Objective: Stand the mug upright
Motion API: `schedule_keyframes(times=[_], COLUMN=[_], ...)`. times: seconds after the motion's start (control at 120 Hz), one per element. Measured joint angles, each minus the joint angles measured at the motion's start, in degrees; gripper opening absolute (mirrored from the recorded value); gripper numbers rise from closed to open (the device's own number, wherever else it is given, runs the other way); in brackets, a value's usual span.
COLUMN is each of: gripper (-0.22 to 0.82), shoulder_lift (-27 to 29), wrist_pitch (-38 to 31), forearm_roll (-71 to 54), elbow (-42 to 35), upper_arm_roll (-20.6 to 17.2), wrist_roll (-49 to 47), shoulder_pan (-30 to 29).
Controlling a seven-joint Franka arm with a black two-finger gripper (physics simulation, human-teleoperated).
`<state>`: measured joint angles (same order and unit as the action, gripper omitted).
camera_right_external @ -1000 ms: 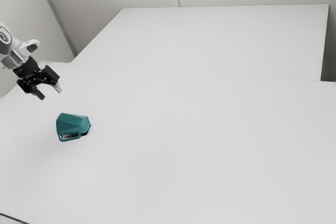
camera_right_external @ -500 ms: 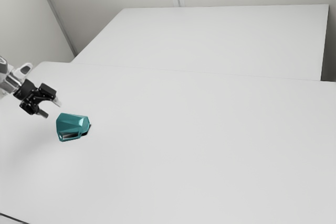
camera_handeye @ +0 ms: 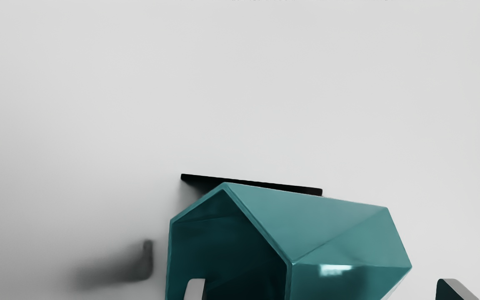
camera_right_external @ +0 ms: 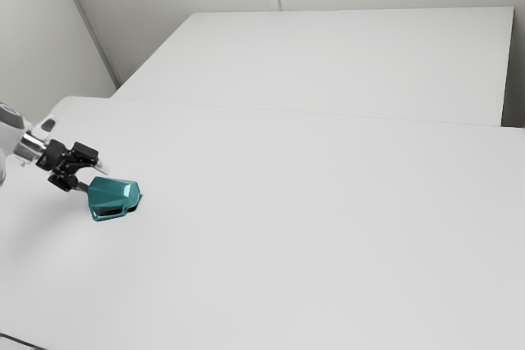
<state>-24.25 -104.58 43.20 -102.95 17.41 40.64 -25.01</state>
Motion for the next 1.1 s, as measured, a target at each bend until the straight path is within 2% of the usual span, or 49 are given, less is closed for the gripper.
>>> schedule_keyframes(times=[0.492, 0.592, 0.842, 0.967, 1.1], gripper=[0.58, 0.46, 0.03, -0.08, -0.13], shoulder_lift=[-2.02, -2.00, -1.62, -1.23, -1.07], wrist_pitch=[0.78, 1.16, 2.80, 3.83, 4.64], forearm_roll=[10.34, 11.44, 12.56, 12.62, 12.45], elbow=[-0.25, -0.33, -0.36, -0.37, -0.35], upper_arm_roll=[-1.14, -1.21, -1.17, -1.22, -1.23], wrist_roll=[3.81, 4.25, 5.03, 5.31, 5.50], shoulder_pan=[-0.74, -0.81, -1.25, -0.97, -0.63])
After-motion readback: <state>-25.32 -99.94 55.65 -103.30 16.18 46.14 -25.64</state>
